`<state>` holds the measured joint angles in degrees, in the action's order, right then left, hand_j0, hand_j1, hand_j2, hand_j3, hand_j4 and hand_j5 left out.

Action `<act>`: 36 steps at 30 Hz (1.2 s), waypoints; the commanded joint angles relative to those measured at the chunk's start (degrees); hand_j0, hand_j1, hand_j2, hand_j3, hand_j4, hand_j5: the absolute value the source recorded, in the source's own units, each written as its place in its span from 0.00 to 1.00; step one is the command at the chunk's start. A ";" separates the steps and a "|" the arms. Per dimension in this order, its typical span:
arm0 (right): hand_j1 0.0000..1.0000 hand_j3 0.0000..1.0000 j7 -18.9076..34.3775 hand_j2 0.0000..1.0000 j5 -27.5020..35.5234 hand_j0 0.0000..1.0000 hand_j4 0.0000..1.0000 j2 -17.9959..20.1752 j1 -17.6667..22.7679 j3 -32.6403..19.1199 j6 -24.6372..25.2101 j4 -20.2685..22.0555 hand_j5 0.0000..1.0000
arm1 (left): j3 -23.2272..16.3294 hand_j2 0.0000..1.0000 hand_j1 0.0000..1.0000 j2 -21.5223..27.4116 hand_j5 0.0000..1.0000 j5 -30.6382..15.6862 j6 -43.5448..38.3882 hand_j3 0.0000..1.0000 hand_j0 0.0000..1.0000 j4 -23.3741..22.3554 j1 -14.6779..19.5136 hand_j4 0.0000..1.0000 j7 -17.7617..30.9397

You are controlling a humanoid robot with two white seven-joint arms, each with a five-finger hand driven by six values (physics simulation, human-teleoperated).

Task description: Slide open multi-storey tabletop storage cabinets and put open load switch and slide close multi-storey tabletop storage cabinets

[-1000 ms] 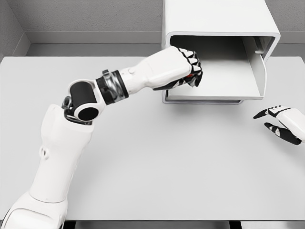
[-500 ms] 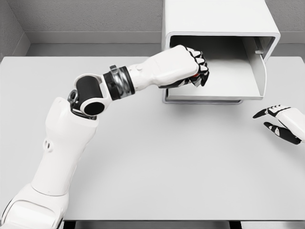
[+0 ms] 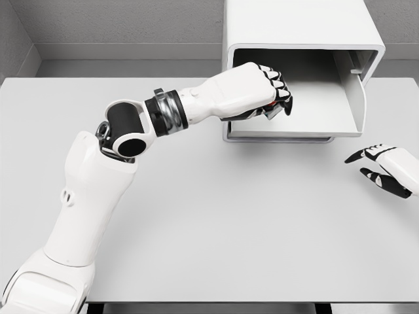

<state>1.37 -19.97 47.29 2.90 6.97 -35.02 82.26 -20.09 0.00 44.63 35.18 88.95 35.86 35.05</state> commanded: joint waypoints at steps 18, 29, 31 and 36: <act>0.56 0.56 0.04 0.56 0.29 0.56 0.56 0.08 -0.09 0.06 0.02 -0.52 0.56 | 0.22 0.73 0.73 0.00 0.73 -0.34 -0.18 0.73 0.73 -0.54 0.35 0.73 -0.05; 0.57 0.57 0.22 0.57 0.37 0.57 0.57 0.08 -0.17 -0.02 0.02 -0.43 0.57 | 1.45 0.90 0.90 0.00 0.90 -0.51 -0.18 0.90 0.90 1.93 1.05 0.90 -0.05; 0.56 0.56 0.22 0.56 0.37 0.56 0.56 0.08 -0.09 -0.02 0.02 -0.25 0.56 | 2.15 0.97 0.97 0.00 0.97 -0.69 -0.18 0.97 0.97 2.28 1.23 0.97 -0.05; 0.57 0.57 0.30 0.57 0.46 0.57 0.57 0.08 -0.18 -0.02 0.02 -0.08 0.57 | 3.38 1.00 1.00 0.00 1.00 -1.39 -0.18 1.00 1.00 5.88 0.70 1.00 -0.05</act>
<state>1.68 -19.93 47.29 2.72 6.98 -35.02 82.06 -17.37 0.00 44.01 35.20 93.18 36.21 35.05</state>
